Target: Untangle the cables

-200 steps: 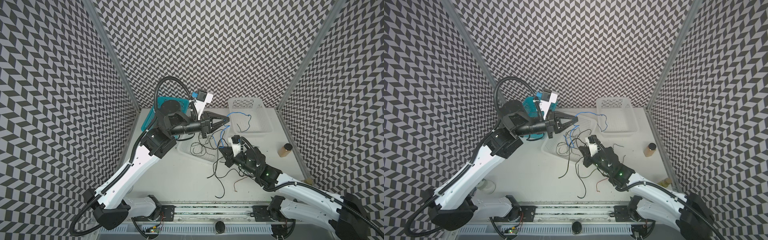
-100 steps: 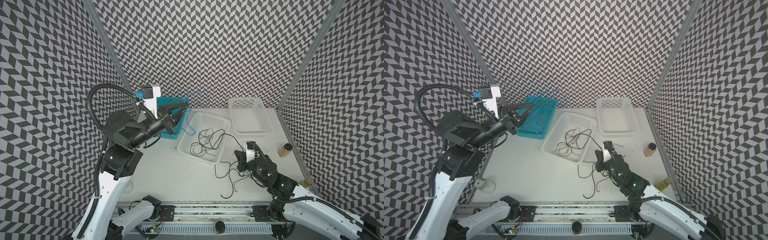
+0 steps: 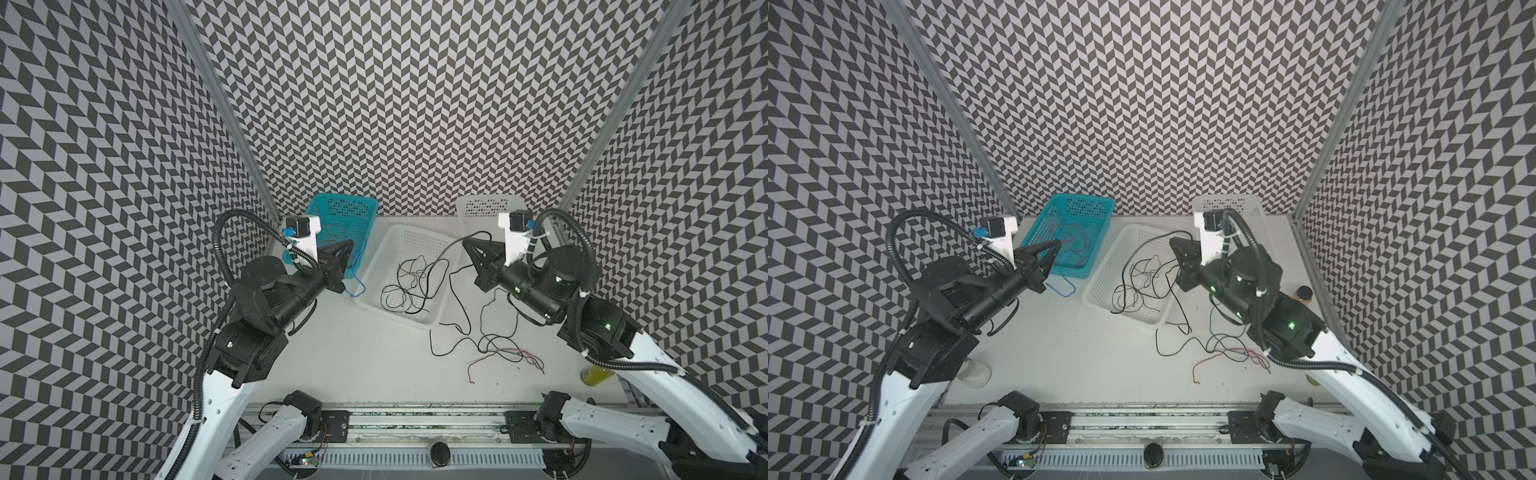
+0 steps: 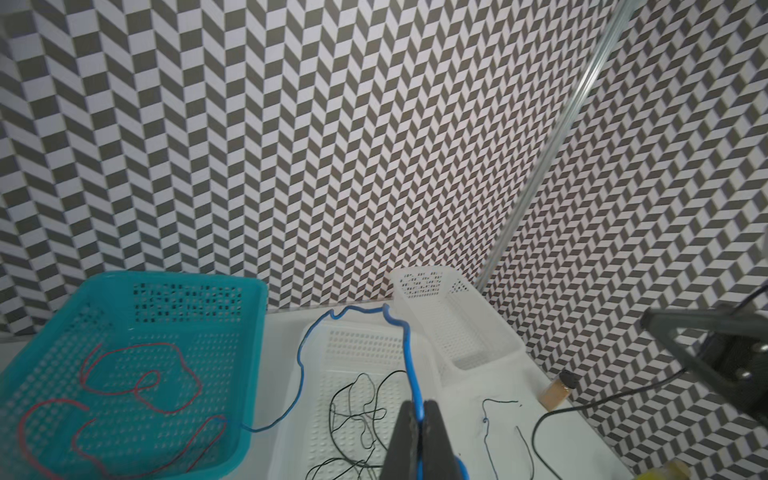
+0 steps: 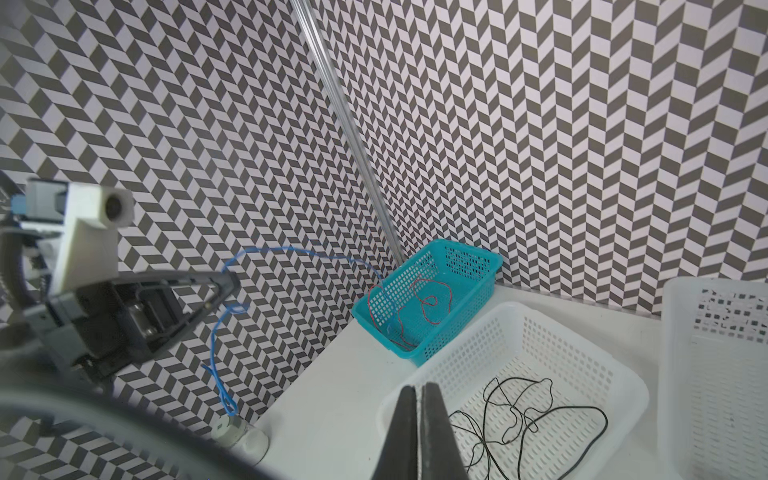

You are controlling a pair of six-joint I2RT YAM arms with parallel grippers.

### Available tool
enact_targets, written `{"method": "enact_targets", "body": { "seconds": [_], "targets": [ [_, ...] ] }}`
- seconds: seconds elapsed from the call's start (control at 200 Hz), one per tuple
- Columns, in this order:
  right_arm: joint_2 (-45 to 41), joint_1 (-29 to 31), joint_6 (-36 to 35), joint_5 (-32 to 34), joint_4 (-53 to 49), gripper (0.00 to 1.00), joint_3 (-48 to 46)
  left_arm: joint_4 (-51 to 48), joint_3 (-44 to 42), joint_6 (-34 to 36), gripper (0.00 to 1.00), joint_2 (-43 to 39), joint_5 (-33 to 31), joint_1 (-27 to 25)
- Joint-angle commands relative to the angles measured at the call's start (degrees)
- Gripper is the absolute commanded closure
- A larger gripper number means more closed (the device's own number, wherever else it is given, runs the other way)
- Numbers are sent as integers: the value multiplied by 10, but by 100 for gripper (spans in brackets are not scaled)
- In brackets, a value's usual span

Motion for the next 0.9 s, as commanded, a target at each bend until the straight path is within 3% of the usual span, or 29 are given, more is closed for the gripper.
{"method": "enact_targets", "body": {
  "seconds": [0.0,0.195,0.386,0.561,0.676,0.761,0.891],
  "targets": [
    [56,0,-27,-13,-34,100,70,-12,-28,19,100,-44,-68,4],
    [160,-31,-36,-27,-15,100,120,-11,-100,15,100,-123,-126,3],
    [265,-95,-8,-113,0,100,125,-16,-142,14,100,-184,-151,3],
    [336,-103,0,-47,-61,100,148,-17,-157,13,100,-186,-146,3],
    [364,-109,10,-55,-104,88,162,-12,-162,11,100,-184,-140,3],
    [363,-109,10,-62,-141,66,169,-9,-165,9,100,-181,-131,3],
    [321,-108,21,-38,-155,53,120,-9,-170,10,100,-182,-128,4]
  ]
}}
